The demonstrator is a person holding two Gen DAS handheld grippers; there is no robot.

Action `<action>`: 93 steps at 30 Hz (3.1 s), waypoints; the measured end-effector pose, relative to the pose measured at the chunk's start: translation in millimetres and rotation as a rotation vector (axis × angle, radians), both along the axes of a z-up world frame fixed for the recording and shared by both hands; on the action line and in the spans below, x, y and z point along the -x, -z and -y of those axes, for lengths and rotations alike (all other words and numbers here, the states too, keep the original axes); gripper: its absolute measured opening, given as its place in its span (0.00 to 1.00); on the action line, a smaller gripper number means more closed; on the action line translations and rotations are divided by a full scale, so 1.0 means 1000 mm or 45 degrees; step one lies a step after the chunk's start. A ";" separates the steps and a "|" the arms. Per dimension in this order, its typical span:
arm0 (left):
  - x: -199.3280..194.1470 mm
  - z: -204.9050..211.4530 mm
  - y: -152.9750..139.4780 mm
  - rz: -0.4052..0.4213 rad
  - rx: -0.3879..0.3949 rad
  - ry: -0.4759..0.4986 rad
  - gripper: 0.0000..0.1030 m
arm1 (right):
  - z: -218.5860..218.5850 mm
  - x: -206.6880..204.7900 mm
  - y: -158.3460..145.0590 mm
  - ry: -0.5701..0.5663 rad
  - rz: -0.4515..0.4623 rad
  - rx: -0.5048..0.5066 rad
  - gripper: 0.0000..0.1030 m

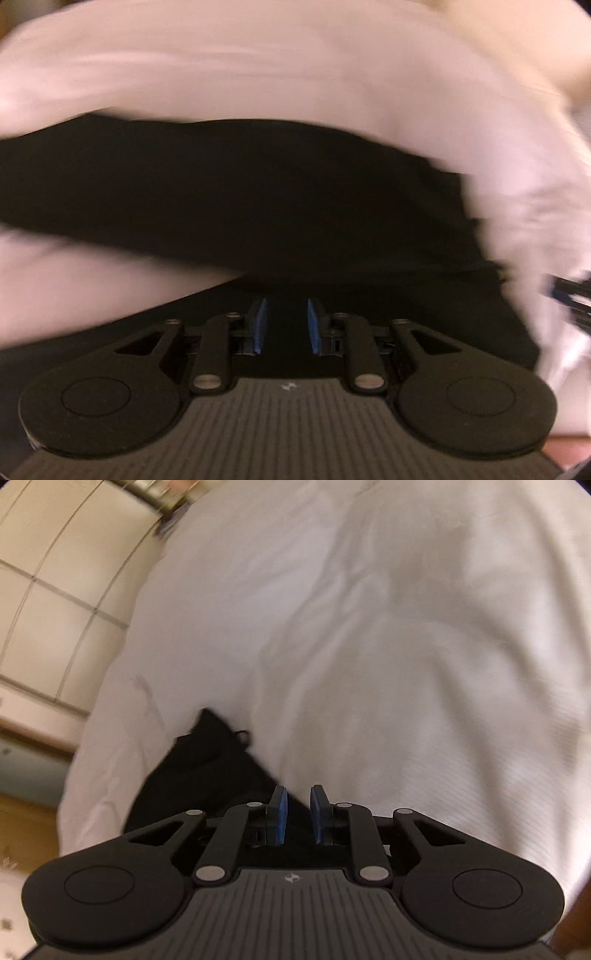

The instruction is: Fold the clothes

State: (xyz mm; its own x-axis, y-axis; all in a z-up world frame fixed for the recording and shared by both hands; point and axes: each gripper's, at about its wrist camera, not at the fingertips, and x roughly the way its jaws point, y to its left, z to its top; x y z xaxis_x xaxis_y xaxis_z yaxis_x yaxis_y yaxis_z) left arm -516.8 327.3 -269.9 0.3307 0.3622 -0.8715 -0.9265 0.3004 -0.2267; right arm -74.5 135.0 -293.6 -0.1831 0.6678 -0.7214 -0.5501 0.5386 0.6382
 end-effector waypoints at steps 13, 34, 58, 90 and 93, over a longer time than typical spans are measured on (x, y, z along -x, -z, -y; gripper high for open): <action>-0.107 -0.052 0.040 0.058 0.089 0.126 0.23 | -0.109 -0.007 0.075 -0.120 -0.205 -0.040 0.22; -0.114 -0.073 0.057 0.015 0.134 0.169 0.25 | -0.100 0.017 0.041 -0.169 0.276 -0.209 0.00; -0.109 -0.064 0.028 0.224 0.157 0.229 0.32 | 0.048 0.079 -0.007 -0.259 0.171 0.042 0.50; -0.048 -0.034 -0.007 0.125 -0.091 -0.089 0.25 | 0.047 0.055 0.063 0.054 0.257 0.189 0.34; -0.039 -0.021 0.011 0.027 0.001 -0.070 0.26 | 0.045 0.053 0.052 0.051 0.269 0.189 0.34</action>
